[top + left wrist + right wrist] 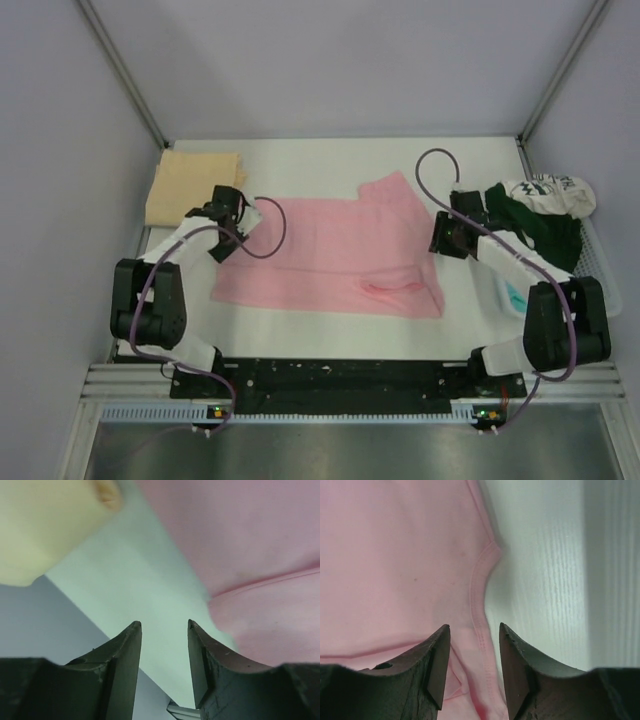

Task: Fold and stack the t-shirts
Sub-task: Fold the flattened tshirt in 1/3 of the way

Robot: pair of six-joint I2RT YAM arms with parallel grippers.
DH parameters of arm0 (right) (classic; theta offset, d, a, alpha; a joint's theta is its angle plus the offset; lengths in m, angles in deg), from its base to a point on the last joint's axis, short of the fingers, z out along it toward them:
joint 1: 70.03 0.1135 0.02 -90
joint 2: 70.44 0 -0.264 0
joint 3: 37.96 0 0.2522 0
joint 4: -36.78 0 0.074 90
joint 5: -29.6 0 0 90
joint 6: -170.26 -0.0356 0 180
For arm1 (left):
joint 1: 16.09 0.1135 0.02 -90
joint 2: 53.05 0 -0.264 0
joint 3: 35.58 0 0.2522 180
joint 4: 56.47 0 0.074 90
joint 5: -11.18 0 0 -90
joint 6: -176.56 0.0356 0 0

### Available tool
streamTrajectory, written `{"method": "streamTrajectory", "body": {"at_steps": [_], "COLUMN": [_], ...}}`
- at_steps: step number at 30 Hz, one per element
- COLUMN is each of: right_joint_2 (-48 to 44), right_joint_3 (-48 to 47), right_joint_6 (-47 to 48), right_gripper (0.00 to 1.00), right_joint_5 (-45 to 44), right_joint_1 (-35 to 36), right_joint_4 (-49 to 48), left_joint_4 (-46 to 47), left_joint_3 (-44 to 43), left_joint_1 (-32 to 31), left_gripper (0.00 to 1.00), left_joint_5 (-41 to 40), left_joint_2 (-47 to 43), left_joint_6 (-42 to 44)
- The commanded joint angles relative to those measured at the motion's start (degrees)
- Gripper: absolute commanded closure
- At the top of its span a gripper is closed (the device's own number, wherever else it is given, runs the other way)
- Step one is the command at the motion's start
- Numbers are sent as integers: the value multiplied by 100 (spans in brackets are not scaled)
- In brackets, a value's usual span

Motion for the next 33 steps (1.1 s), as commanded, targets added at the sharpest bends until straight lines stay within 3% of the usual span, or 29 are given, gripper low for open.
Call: {"method": "streamTrajectory", "body": {"at_steps": [1, 4, 7, 12, 17, 19, 21, 22, 26, 33], "right_joint_2": [-712, -1371, -1995, -2471, -2235, -2094, -2111, -2190, -2918, -3632], "right_joint_3": [-198, 284, 820, 1541, 2165, 2333, 2447, 2509, 2667, 2773], "right_joint_6": [-211, -562, -1072, -1784, -2198, -2321, -2435, -2488, -2682, -2902], "right_gripper": [55, 52, 44, 42, 43, 55, 86, 99, 100, 100], "right_joint_5": [-712, -248, 71, 422, 519, 423, 160, -24, -684, -1071], "right_joint_1": [77, 85, 208, 402, 420, 420, 419, 402, 350, 226], "right_joint_4": [879, 1152, 1337, 1268, 592, 416, 380, 397, 651, 924], "left_joint_4": [-30, -705, -1050, -656, 301, 583, 777, 830, 620, -749], "left_joint_3": [-365, -76, 565, 1401, 1893, 1990, 2061, 2104, 2166, 2237], "left_joint_1": [214, 126, 30, 29, 21, 29, 29, 21, 29, 12], "left_gripper": [55, 61, 58, 48, 46, 46, 49, 59, 98, 100], "left_joint_5": [304, 1631, 2434, 2479, 2067, 1961, 1821, 1794, 1565, 1949], "left_joint_2": [-723, -1329, -1839, -2140, -1701, -1455, -1226, -1182, -1216, -1848], "left_joint_6": [-7, 651, 1373, 1945, 1999, 1964, 1902, 1893, 1858, 1823]}}
